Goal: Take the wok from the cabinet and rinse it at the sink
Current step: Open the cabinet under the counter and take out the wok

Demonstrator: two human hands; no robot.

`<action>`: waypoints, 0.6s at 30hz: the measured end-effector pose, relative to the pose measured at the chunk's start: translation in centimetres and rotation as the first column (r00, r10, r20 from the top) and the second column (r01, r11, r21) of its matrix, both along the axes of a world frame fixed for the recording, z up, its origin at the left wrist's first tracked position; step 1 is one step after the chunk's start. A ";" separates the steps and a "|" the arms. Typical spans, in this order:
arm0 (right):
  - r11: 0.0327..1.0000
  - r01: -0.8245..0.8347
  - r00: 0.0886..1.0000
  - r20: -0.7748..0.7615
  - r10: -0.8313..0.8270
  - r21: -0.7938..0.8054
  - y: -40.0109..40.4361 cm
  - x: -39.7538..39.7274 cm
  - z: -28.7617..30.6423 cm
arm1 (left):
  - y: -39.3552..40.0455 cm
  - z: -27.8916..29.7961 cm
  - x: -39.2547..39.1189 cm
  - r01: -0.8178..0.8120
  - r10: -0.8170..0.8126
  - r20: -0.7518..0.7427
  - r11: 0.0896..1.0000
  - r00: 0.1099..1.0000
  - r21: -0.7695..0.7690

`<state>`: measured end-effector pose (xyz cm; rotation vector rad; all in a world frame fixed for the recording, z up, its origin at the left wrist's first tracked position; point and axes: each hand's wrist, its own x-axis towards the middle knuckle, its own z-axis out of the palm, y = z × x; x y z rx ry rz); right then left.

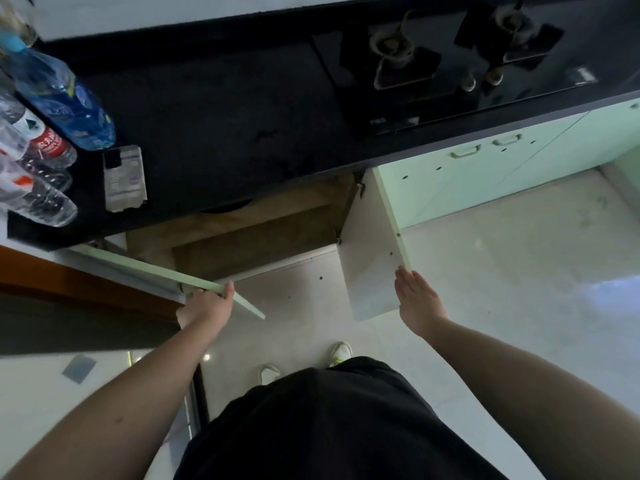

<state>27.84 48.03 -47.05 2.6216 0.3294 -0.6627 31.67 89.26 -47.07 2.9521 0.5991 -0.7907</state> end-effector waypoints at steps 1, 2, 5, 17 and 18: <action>1.000 0.020 1.000 -0.012 -0.020 -0.004 -0.6 0.2 0.2 | -0.1 -0.2 0.1 -0.015 0.015 0.011 1.000 1.000 -0.014; 0.999 0.048 0.998 -0.028 -0.048 -0.022 -1.1 0.5 0.5 | -0.1 -0.6 0.1 -0.035 0.035 0.020 0.999 0.999 -0.027; 0.979 0.185 0.980 -0.056 -0.190 -0.082 -1.8 1.5 0.8 | -0.5 -1.1 -0.2 -0.117 0.120 0.042 0.990 0.992 -0.085; 0.967 -0.179 0.982 -0.025 0.186 0.184 5.5 5.4 1.9 | -1.5 0.0 -1.8 -0.545 0.558 -0.015 0.803 0.829 -0.239; 0.955 -0.206 0.977 -0.015 0.214 0.215 6.5 5.5 2.3 | -1.5 0.2 -2.2 -0.568 0.582 -0.012 0.789 0.813 -0.236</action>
